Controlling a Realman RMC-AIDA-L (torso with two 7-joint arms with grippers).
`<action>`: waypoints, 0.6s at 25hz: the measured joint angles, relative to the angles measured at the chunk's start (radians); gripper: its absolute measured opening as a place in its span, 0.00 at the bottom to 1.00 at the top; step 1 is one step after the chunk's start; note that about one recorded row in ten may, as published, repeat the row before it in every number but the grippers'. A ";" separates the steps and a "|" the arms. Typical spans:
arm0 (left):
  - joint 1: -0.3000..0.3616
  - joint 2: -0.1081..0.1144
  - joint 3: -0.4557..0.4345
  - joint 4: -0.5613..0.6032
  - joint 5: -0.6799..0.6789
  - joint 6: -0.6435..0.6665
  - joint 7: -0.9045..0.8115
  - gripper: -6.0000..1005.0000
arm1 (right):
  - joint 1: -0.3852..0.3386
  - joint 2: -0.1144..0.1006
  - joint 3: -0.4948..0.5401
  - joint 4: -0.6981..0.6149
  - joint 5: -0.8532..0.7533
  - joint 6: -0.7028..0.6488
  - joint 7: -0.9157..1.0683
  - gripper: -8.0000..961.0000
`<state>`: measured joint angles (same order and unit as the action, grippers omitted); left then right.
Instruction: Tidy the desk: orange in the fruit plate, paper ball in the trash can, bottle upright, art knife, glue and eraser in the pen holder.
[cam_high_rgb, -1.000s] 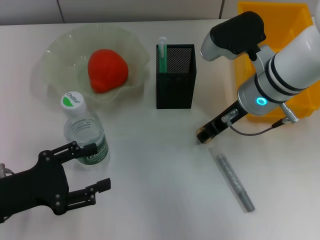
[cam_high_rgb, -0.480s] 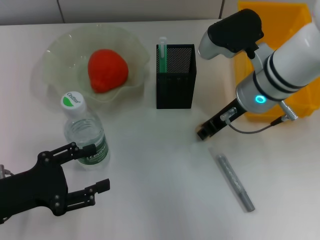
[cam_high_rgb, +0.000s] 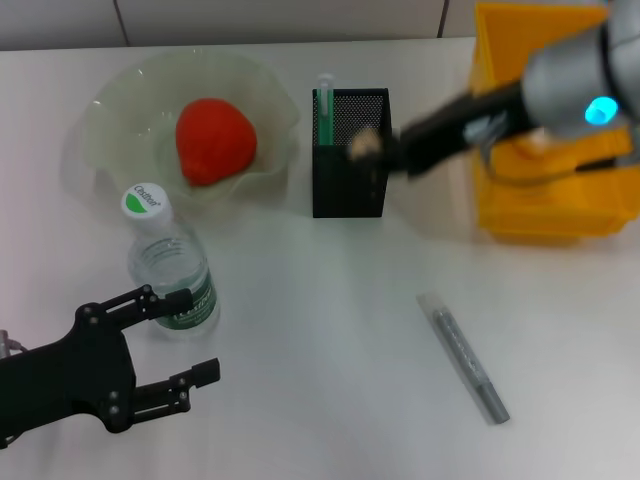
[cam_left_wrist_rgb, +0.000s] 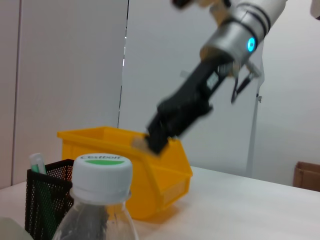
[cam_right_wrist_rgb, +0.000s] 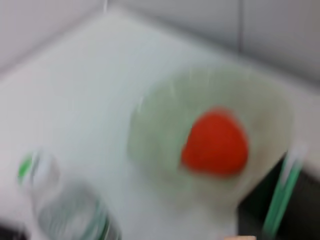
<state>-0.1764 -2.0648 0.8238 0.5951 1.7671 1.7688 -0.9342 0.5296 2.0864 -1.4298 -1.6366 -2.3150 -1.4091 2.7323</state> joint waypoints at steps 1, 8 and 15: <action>0.000 0.000 0.000 0.000 0.000 0.000 0.000 0.78 | 0.000 0.000 0.000 0.000 0.000 0.000 0.000 0.34; -0.001 0.001 0.002 -0.009 0.000 -0.001 0.000 0.78 | 0.048 -0.005 0.091 0.132 0.008 0.129 -0.082 0.37; -0.003 0.002 0.002 -0.011 0.000 -0.003 0.000 0.78 | 0.172 -0.005 0.129 0.376 0.012 0.140 -0.147 0.41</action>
<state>-0.1791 -2.0632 0.8253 0.5844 1.7671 1.7659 -0.9342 0.7013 2.0816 -1.3008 -1.2611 -2.3032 -1.2687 2.5852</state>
